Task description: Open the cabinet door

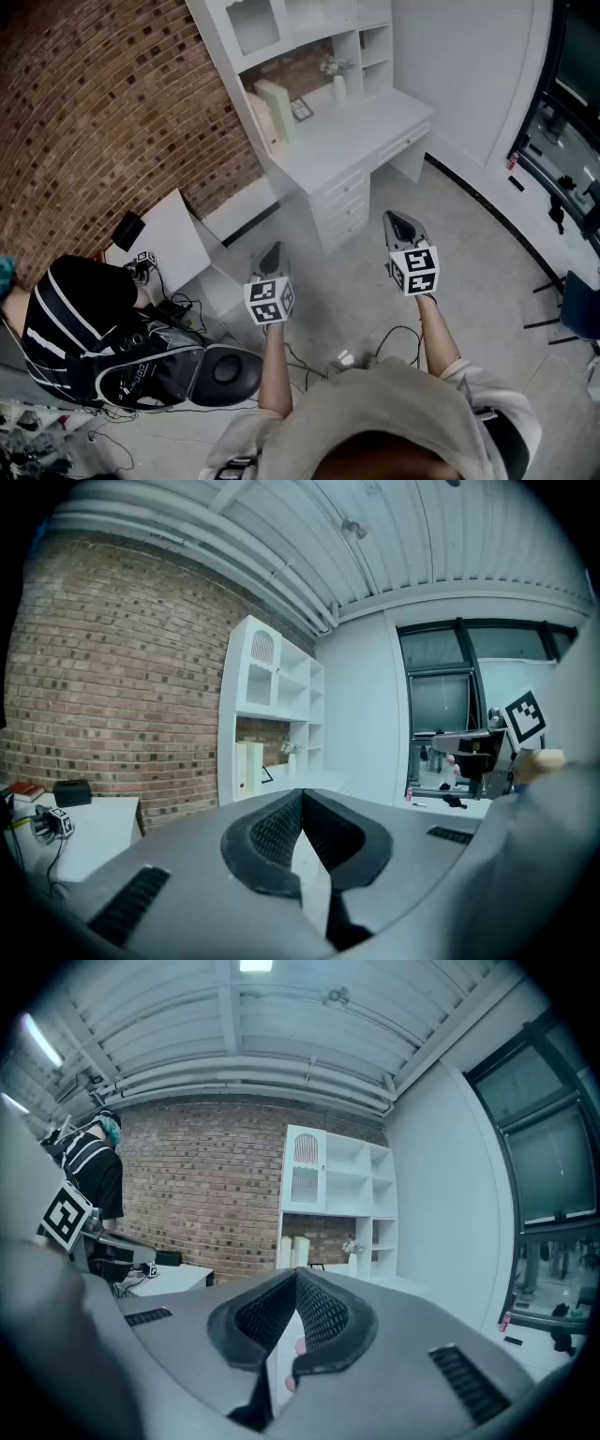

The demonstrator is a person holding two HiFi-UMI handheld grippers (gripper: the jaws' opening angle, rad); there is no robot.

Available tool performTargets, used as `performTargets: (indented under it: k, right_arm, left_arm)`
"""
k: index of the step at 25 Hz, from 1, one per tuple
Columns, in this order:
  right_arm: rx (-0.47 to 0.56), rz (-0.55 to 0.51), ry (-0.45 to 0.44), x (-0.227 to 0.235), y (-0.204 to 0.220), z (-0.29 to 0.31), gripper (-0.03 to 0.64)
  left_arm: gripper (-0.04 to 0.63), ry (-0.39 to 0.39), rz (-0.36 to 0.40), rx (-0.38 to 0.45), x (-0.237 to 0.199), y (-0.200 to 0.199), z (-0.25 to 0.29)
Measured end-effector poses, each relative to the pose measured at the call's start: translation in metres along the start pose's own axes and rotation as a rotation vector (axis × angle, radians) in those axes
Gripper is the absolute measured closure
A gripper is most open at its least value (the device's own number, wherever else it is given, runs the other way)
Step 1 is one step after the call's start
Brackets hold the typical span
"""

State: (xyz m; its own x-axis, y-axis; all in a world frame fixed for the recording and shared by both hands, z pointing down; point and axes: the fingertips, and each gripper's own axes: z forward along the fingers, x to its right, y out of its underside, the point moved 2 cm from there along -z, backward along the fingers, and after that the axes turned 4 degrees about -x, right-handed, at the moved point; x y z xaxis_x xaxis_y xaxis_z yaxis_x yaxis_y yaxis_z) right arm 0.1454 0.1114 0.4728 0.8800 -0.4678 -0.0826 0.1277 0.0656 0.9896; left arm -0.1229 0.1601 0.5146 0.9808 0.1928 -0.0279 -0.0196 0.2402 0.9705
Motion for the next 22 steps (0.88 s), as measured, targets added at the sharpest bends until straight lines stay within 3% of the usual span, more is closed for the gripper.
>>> performTargets:
  k: [16,22]
  right_arm:
    - [-0.025,-0.01,-0.033,0.038,0.035,-0.027,0.604]
    - [-0.038,-0.004,-0.036,0.046,0.041,-0.02,0.604]
  left_arm:
    - [0.569,-0.006,-0.002,-0.041,0.06,0.027,0.006]
    - [0.569,-0.009,-0.008,-0.049,0.063,0.031,0.019]
